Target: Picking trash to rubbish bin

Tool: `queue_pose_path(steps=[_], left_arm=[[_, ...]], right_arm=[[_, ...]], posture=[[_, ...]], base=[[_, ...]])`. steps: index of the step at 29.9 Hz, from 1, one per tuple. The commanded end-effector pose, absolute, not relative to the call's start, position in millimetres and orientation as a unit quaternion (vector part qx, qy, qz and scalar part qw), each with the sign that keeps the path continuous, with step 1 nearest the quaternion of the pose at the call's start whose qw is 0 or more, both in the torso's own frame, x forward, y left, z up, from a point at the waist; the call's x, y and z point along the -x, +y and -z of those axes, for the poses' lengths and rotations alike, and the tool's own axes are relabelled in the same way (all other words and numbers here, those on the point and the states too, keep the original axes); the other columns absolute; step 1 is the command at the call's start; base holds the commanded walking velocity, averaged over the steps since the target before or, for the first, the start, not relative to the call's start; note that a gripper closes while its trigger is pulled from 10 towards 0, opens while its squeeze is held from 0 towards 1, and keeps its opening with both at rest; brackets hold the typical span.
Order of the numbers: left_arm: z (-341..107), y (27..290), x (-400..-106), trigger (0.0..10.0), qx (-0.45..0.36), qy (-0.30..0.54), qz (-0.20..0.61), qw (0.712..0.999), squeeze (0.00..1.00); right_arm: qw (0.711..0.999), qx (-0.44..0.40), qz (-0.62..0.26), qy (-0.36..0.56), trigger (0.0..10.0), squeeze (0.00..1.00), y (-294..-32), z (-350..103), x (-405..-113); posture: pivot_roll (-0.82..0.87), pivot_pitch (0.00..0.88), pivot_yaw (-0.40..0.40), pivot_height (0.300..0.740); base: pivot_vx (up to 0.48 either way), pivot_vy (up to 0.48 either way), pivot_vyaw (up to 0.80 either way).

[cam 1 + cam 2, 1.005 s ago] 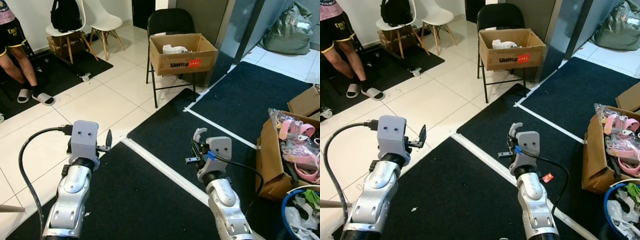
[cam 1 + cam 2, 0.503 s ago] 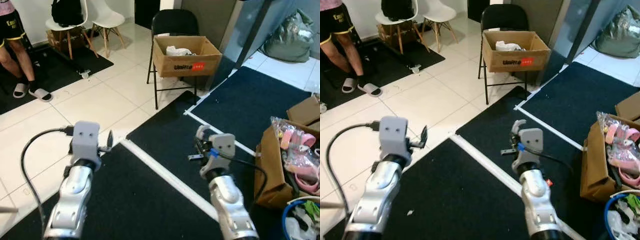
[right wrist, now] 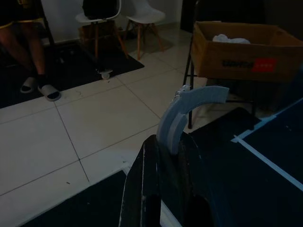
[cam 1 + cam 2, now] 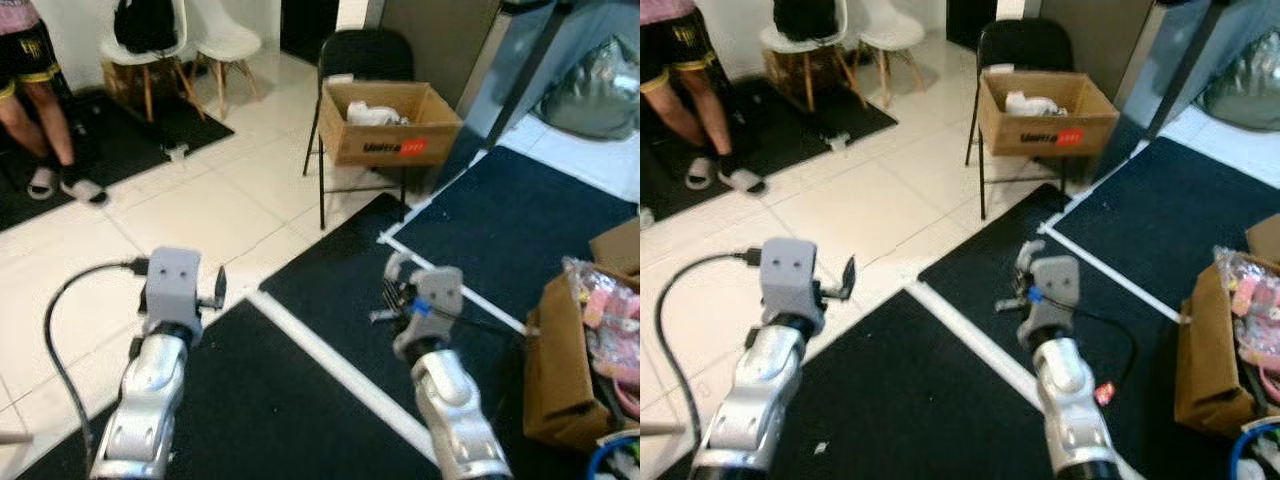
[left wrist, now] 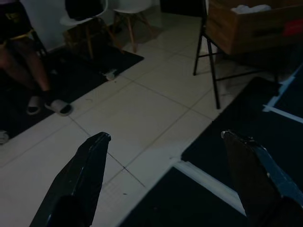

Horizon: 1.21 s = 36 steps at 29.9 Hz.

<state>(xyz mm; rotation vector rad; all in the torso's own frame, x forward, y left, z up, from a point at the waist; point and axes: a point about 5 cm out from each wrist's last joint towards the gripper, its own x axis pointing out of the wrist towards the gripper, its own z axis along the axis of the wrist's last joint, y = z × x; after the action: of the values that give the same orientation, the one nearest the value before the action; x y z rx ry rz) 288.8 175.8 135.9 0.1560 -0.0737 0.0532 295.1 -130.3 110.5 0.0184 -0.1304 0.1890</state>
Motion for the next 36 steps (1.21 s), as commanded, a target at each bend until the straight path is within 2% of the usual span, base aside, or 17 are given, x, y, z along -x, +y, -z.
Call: queue_pose_path(steps=[1,27,36], left_arm=[[-132.0,175.2,-286.9,10.0,-0.079,-0.031,-0.026,0.996,0.0],[-130.4,173.4,-285.7,10.0,-0.075,-0.03,-0.023,0.996,0.0],[-130.3,172.3,-285.2,10.0,-0.076,-0.032,-0.021,0.996,0.0]], right_arm=[[0.995,-0.009,-0.082,-0.05,10.0,0.0,-138.8,-104.9,-293.4],[0.995,-0.005,-0.088,-0.042,10.0,0.0,-139.5,-103.0,-293.1],[0.995,-0.005,-0.095,-0.044,10.0,0.0,-137.1,-104.0,-293.9]], posture=[[0.0,0.131,-0.023,0.74],[0.0,0.132,-0.036,0.74],[0.0,0.118,-0.041,0.74]], base=[[0.259,0.0,0.0],[0.263,0.0,0.0],[0.262,0.0,-0.45]])
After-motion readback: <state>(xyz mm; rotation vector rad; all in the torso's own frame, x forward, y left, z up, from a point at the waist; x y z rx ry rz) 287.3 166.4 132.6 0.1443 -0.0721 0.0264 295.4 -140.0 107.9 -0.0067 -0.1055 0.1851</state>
